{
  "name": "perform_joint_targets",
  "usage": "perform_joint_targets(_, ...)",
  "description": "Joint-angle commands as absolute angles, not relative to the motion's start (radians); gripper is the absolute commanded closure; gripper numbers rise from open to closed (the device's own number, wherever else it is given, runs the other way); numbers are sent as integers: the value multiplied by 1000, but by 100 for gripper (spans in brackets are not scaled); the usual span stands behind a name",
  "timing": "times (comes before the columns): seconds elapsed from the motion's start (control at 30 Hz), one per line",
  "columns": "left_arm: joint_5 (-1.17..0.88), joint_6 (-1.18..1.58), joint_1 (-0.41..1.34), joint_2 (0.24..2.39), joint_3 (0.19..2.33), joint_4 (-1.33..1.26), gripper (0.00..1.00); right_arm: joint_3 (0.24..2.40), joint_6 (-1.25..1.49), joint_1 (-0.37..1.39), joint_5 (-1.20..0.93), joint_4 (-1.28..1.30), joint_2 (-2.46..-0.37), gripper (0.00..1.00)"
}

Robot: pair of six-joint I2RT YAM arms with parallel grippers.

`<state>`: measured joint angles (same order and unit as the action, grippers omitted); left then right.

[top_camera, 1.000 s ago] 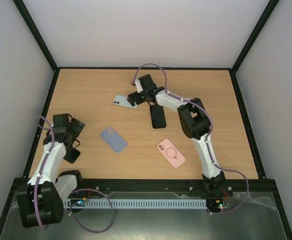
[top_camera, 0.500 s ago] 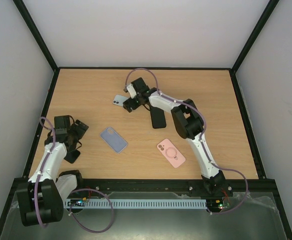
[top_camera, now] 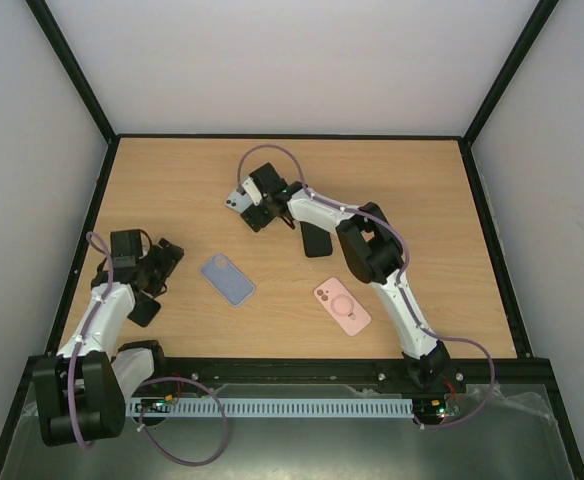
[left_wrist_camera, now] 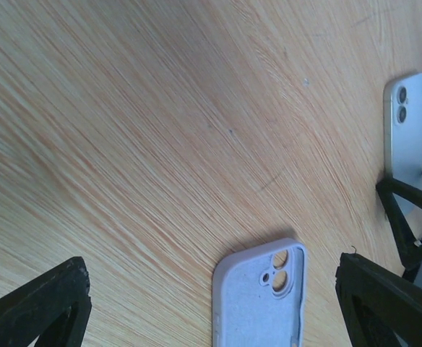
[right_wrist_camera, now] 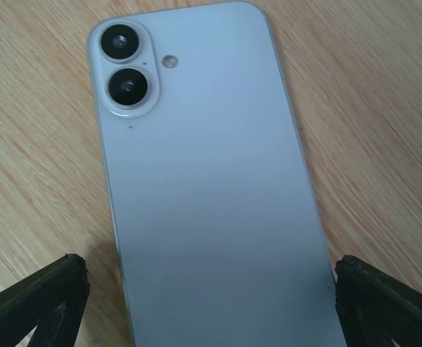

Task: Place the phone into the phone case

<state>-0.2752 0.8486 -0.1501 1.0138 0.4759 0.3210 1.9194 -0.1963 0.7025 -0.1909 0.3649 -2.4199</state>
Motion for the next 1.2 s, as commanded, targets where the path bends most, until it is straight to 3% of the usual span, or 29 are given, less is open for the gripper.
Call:
perform_joint_targets(0.0,-339,826,-133,1010,463,301,9,1889,-227,715,-123,448,-2418,10)
perform_joint_targets(0.57,-344,851,-31,998,485,295,11,1771,-171,714,-141,504,-2342,17)
perform_joint_targets(0.87,-359,845,-28,995,483,290,11,1884,-124,698,-80,443,-2390,0)
perform_joint_targets(1.17,-357,847,-23,1001,491,297,11,1963,-149,671,-196,443,-2486,0)
